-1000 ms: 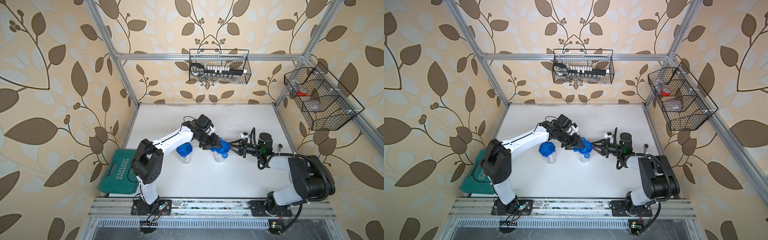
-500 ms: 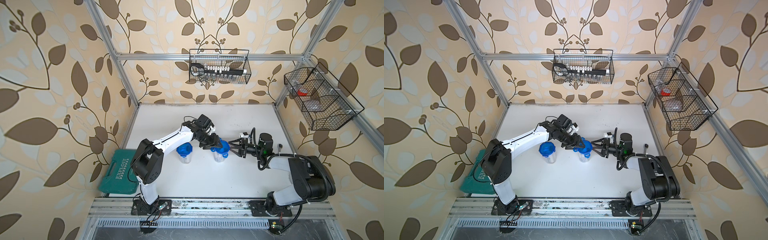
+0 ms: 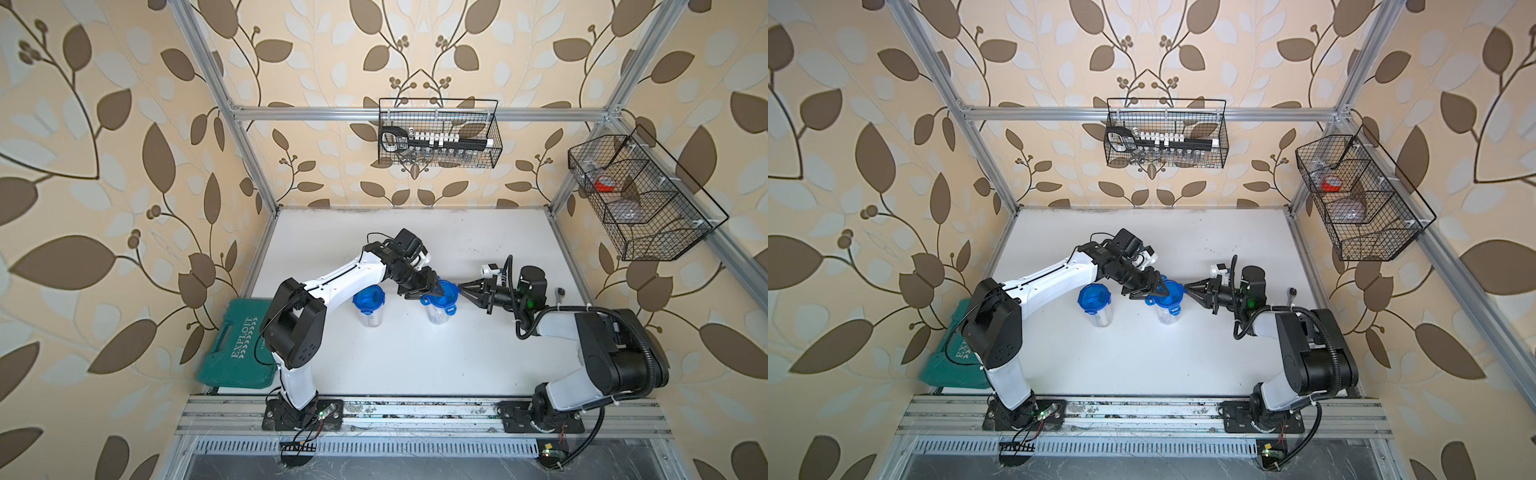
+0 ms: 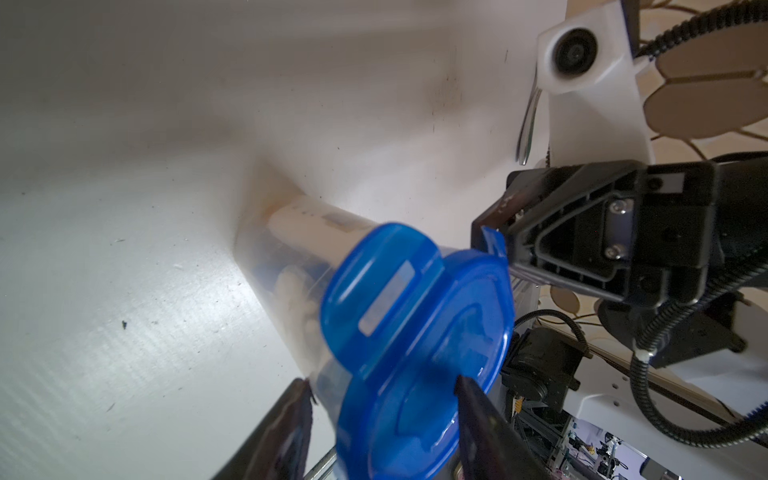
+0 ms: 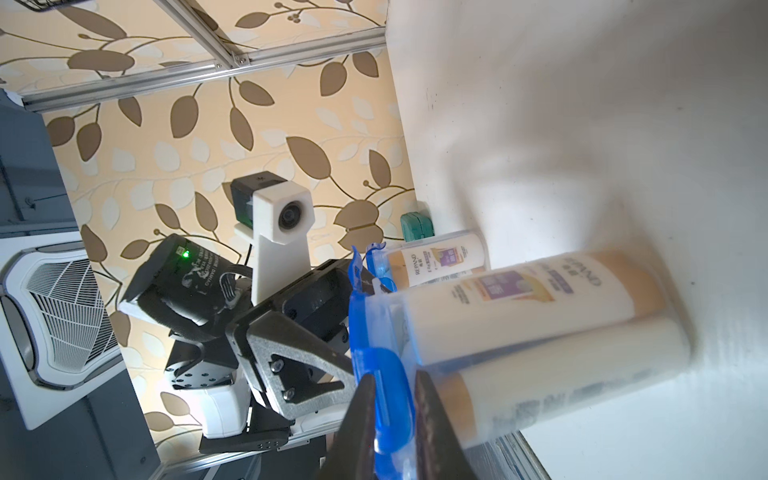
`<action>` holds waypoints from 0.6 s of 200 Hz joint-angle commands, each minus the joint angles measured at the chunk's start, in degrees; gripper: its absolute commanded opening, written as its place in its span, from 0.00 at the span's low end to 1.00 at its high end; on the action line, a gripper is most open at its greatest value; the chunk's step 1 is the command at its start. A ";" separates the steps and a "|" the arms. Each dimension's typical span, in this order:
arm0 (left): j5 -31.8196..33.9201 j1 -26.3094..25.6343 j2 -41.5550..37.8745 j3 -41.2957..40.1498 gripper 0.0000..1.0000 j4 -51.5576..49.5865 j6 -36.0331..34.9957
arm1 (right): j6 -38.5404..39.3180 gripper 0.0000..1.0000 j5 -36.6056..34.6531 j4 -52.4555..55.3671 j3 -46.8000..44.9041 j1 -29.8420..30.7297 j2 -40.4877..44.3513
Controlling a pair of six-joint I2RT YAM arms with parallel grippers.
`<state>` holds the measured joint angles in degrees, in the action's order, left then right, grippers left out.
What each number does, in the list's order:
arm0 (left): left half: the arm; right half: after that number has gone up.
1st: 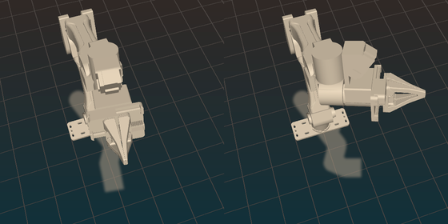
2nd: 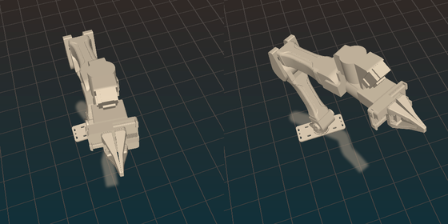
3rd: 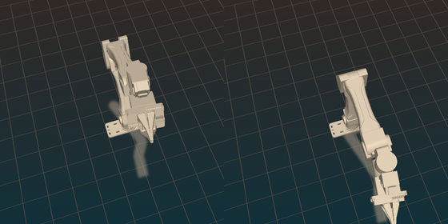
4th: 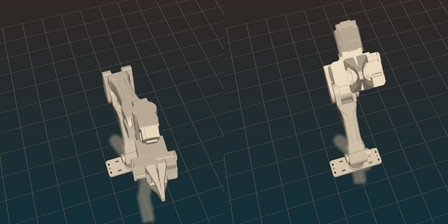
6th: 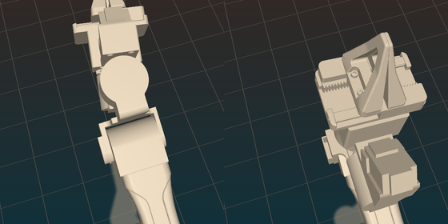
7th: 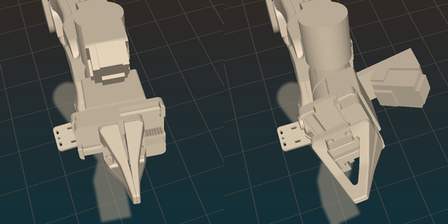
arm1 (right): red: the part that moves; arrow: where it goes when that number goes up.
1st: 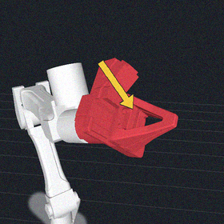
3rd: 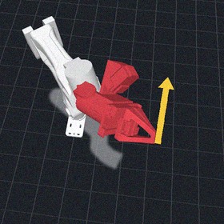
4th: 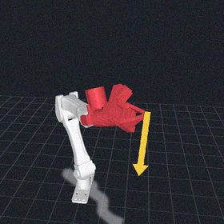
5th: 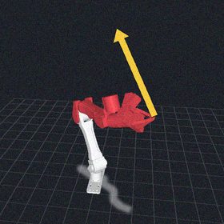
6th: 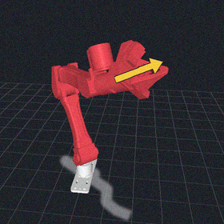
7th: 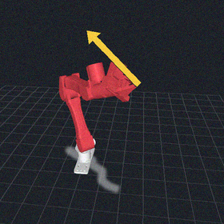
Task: Take out toiletry kits
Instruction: Open the lid of the container.
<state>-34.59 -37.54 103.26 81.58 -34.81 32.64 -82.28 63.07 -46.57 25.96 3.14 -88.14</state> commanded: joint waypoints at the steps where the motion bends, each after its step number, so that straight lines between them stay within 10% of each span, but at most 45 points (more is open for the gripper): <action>1: 6.89 -1.15 3.85 -3.78 0.55 -7.73 -2.36 | -0.78 0.16 3.34 -3.53 1.69 -0.18 2.14; 63: 6.90 -1.20 3.79 -3.15 0.59 -7.62 -2.51 | 7.99 0.17 3.34 9.01 4.11 1.14 4.20; 120: 8.69 -1.17 0.84 3.35 0.99 -9.42 -3.15 | 16.54 0.00 1.24 23.01 8.15 1.16 7.27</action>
<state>-32.38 -38.28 103.63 82.48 -37.50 31.22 -72.14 64.05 -32.58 30.06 3.66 -84.09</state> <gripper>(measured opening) 0.926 0.050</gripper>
